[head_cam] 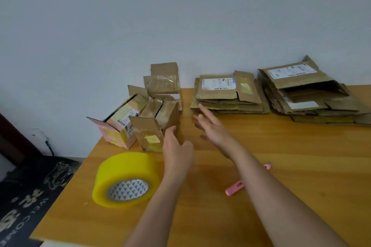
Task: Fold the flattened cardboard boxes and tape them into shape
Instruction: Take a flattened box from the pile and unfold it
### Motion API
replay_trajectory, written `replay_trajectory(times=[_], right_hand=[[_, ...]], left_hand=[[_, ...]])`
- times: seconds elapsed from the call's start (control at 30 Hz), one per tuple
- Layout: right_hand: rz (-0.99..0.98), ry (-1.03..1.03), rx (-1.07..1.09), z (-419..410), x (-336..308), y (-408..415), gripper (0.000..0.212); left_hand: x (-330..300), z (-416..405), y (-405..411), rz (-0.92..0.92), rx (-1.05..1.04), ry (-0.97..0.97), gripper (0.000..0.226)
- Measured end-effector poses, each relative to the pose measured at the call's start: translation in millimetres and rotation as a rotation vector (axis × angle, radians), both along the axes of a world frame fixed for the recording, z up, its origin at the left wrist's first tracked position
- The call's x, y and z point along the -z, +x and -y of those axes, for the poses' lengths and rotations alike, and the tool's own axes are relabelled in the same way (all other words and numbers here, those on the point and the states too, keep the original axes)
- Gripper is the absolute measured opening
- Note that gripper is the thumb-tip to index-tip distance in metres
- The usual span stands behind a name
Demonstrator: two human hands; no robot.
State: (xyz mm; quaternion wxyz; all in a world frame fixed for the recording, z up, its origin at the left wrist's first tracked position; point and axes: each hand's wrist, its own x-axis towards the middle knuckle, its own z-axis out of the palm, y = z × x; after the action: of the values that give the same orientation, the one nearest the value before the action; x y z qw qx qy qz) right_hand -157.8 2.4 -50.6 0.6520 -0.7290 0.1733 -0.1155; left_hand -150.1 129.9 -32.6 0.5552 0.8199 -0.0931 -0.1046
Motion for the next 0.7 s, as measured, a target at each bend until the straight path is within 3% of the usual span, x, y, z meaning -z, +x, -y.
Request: replay_trajectory(times=[0.23, 0.47, 0.7], right_hand=[[-0.002, -0.202, 0.182, 53.2, 0.1, -34.6, 0.054], [-0.086, -0.476, 0.519, 109.5, 11.0, -33.8, 0.052], [-0.220, -0.492, 0.531, 152.3, 29.8, -20.9, 0.061]], left_hand=[[3.5, 30.4, 22.2, 0.023, -0.060, 0.026, 0.066], [8.7, 96.7, 41.7, 0.006, 0.068, -0.060, 0.072], [15.3, 146.5, 89.9, 0.094, 0.052, 0.009, 0.074]])
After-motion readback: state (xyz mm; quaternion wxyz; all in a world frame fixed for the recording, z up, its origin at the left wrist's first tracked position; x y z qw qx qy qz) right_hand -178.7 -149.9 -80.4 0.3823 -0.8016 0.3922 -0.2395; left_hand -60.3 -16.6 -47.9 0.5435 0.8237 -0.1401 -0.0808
